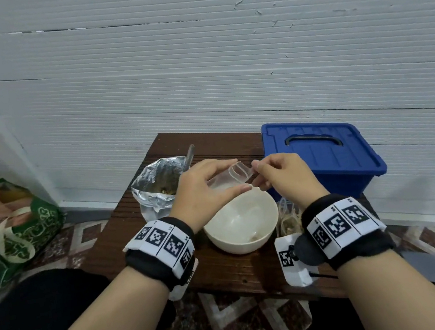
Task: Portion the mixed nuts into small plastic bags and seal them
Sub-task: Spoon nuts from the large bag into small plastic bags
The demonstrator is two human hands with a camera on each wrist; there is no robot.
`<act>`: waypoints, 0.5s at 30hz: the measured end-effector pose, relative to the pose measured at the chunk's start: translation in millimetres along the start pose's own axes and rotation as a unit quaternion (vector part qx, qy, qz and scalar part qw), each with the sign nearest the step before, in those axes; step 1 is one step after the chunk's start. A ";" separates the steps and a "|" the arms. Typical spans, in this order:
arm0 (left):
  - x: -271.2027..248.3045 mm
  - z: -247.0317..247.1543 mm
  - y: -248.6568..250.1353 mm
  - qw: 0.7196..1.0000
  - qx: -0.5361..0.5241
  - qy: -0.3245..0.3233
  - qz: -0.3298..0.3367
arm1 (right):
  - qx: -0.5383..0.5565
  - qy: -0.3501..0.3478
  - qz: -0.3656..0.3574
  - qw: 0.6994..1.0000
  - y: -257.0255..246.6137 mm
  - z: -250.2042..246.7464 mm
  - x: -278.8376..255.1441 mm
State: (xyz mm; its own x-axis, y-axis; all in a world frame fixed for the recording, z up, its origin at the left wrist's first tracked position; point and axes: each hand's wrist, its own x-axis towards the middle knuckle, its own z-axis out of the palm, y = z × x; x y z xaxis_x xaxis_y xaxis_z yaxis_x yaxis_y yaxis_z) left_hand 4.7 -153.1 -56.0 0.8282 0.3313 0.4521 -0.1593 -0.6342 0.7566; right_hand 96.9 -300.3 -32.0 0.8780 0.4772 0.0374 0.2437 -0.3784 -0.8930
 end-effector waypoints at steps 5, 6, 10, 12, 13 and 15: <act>5.6 -33.6 3.0 0.997 -0.039 0.055 -0.023 | 0.023 0.005 -0.021 0.999 -11.6 16.9 4.5; 7.3 -40.6 1.7 0.996 -0.045 0.068 -0.032 | 0.025 0.001 -0.024 0.999 -13.7 21.1 5.0; 14.3 -68.8 -5.9 0.989 -0.036 0.127 -0.066 | 0.019 -0.019 -0.038 0.999 -18.7 37.6 6.9; 17.9 -82.0 -11.8 0.986 -0.029 0.142 -0.076 | 0.011 -0.025 -0.049 0.998 -20.0 45.0 8.3; 19.4 -87.7 -15.5 0.985 -0.023 0.148 -0.082 | 0.010 -0.026 -0.054 0.998 -20.4 48.7 8.8; 22.6 -97.0 -26.7 0.982 -0.014 0.159 -0.104 | 0.007 -0.027 -0.063 0.998 -20.2 55.2 9.8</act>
State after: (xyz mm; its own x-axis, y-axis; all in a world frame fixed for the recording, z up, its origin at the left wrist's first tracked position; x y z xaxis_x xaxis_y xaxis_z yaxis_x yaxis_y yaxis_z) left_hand -24.5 -60.9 -20.1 0.6350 0.6566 0.4071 -0.0226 -0.5109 0.8593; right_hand 77.9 -244.2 -38.3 0.8172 0.5623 0.1266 0.3449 -0.3012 -0.8890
